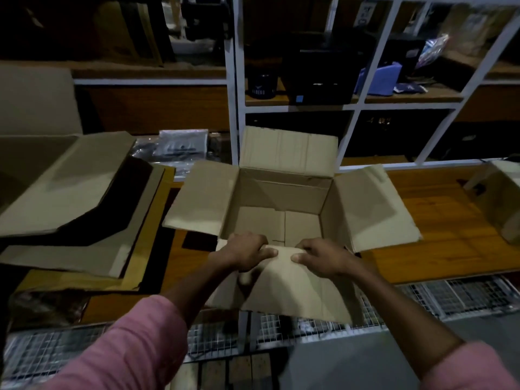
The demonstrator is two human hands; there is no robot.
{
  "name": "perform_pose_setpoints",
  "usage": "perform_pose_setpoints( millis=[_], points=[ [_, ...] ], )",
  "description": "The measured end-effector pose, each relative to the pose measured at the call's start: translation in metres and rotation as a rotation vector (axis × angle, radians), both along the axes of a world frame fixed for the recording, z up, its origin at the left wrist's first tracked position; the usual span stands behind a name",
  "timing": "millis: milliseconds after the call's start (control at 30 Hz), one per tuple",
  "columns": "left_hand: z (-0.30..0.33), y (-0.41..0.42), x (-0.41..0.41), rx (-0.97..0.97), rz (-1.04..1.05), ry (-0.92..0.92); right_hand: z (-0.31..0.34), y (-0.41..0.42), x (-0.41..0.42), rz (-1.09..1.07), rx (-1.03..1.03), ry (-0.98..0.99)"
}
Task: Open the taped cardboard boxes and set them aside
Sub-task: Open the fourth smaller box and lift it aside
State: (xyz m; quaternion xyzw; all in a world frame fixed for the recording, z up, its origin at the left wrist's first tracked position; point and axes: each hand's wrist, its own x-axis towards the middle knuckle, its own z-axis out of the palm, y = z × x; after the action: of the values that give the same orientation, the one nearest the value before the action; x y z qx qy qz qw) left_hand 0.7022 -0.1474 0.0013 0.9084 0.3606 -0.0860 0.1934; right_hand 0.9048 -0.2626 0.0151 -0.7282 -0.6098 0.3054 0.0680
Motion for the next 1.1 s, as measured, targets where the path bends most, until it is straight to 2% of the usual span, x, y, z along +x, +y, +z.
perform_pose_setpoints(
  millis=[167, 333, 433, 567, 633, 767, 900, 1000, 1100],
  points=[
    [-0.013, 0.003, -0.002, 0.048, -0.034, -0.04, -0.024, -0.011, -0.01, -0.057, 0.248, -0.163],
    [-0.036, -0.012, 0.005, 0.28, 0.007, -0.091, -0.051, -0.006, -0.028, -0.203, 0.377, -0.388],
    [-0.046, -0.016, -0.005, 0.394, 0.006, -0.195, -0.06, -0.009, -0.025, -0.233, 0.42, -0.377],
    [-0.064, -0.035, -0.031, 0.525, 0.274, -0.288, -0.069, -0.034, -0.03, -0.313, 0.616, -0.477],
    [-0.068, -0.044, -0.038, 0.489, 0.393, -0.301, -0.068, -0.044, -0.032, -0.38, 0.631, -0.499],
    [-0.067, -0.045, -0.045, 0.285, 0.45, -0.258, -0.073, -0.059, -0.033, -0.512, 0.542, -0.455],
    [-0.071, -0.027, -0.052, 0.082, 0.338, -0.519, -0.077, -0.07, -0.022, -0.573, 0.421, -0.386],
    [-0.073, -0.015, -0.055, 0.069, 0.228, -0.562, -0.081, -0.074, -0.009, -0.5, 0.435, -0.177],
    [-0.071, -0.011, -0.054, 0.059, 0.205, -0.559, -0.073, -0.065, 0.002, -0.48, 0.478, 0.057]
  ],
)
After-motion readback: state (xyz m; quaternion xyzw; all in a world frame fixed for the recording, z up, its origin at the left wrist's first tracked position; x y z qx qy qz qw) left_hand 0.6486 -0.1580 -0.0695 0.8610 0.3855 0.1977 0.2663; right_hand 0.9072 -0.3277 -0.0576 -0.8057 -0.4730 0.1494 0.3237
